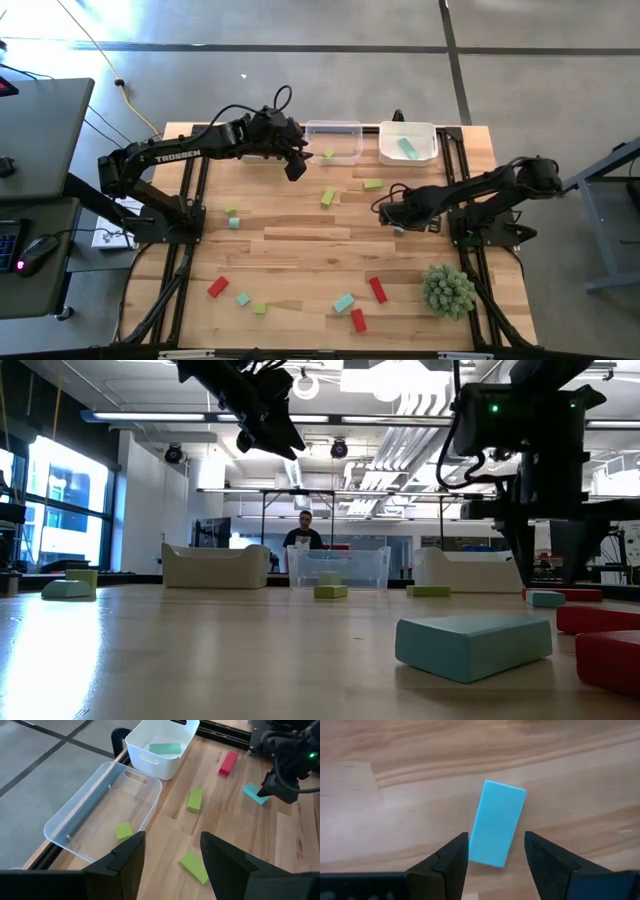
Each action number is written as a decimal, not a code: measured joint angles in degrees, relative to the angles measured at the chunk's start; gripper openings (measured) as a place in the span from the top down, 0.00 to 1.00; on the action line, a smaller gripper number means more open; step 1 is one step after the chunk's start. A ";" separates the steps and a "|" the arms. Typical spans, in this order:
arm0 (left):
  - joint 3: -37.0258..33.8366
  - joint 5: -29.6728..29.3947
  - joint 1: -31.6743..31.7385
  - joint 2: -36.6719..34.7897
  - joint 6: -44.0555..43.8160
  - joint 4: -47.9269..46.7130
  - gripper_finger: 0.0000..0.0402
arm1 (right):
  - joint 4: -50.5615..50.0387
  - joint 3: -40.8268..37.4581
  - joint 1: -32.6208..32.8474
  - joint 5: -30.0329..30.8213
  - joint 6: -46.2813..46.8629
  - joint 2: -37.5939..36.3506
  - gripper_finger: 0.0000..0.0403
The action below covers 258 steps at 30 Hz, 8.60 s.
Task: Sort & place blocks by color
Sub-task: Put the blue block into the white bin, then put the red block into the gray bin
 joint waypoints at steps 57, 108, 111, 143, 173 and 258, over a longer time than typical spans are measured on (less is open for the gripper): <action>0.00 -0.46 2.30 0.00 -6.56 0.31 0.55 | -0.74 27.24 -32.98 9.07 -71.61 2.22 0.75; 0.00 0.04 6.51 0.00 -18.55 -11.76 0.55 | -2.27 28.22 -53.75 -0.89 -98.91 20.01 0.56; 0.00 0.46 6.49 0.00 -18.97 -13.57 0.54 | -2.33 28.43 -53.75 -0.85 -99.14 20.01 0.51; -8.26 0.90 -17.06 -2.25 -34.42 -34.57 0.43 | -10.51 42.53 -53.59 -1.26 -102.23 19.92 0.50; -22.73 -3.67 -58.89 -10.14 -84.89 -34.24 0.43 | -21.18 42.42 -38.32 -1.65 -93.01 19.92 0.50; -22.34 -24.45 -63.71 -10.68 -96.12 -20.98 0.75 | -19.08 42.42 -28.06 -4.32 -87.40 19.88 0.50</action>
